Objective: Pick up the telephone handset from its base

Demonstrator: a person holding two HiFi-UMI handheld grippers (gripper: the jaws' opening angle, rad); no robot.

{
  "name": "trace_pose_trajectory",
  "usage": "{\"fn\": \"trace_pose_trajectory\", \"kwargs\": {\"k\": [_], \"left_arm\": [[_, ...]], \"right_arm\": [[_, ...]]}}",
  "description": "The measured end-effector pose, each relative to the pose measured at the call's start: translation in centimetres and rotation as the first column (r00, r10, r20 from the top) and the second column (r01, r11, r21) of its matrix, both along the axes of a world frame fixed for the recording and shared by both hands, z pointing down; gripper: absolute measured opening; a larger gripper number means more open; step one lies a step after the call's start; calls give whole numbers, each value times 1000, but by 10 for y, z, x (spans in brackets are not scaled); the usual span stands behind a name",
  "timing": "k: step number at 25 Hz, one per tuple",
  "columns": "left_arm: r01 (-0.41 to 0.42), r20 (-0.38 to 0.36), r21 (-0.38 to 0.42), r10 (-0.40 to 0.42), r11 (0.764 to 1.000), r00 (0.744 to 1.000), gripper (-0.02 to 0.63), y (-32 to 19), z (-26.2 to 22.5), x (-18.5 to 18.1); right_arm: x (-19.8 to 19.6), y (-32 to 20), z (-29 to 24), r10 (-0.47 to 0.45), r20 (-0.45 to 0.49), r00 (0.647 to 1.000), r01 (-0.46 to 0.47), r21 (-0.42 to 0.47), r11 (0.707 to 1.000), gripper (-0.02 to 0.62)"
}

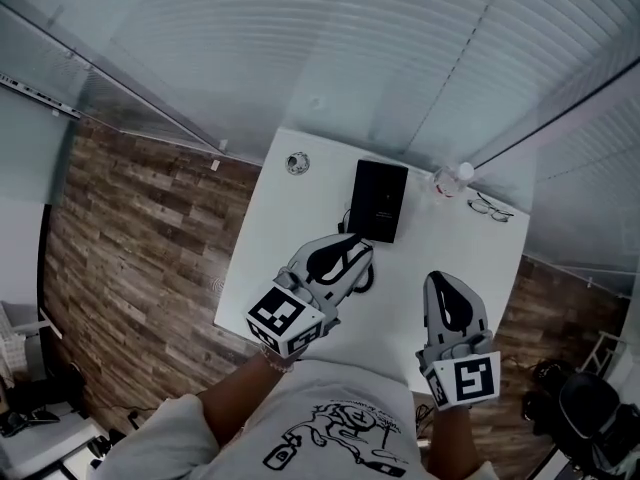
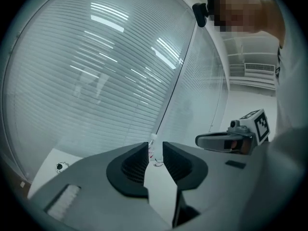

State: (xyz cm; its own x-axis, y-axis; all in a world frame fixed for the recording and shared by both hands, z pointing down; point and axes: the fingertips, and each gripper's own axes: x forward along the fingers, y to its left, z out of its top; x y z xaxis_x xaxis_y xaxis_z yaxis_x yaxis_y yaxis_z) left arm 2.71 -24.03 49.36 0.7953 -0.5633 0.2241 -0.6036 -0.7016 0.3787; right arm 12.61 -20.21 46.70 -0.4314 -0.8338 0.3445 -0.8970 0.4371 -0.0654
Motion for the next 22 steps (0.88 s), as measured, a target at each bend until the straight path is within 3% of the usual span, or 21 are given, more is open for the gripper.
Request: {"fn": "trace_pose_trajectory", "kwargs": {"k": [9, 22], "left_arm": [[35, 41, -107, -31, 994, 999, 117, -49, 87, -3], [132, 94, -247, -111, 960, 989, 160, -93, 195, -6]], "right_arm": [[-4, -31, 41, -23, -6, 1000, 22, -48, 999, 11], [-9, -53, 90, -47, 35, 998, 51, -107, 993, 11]]}}
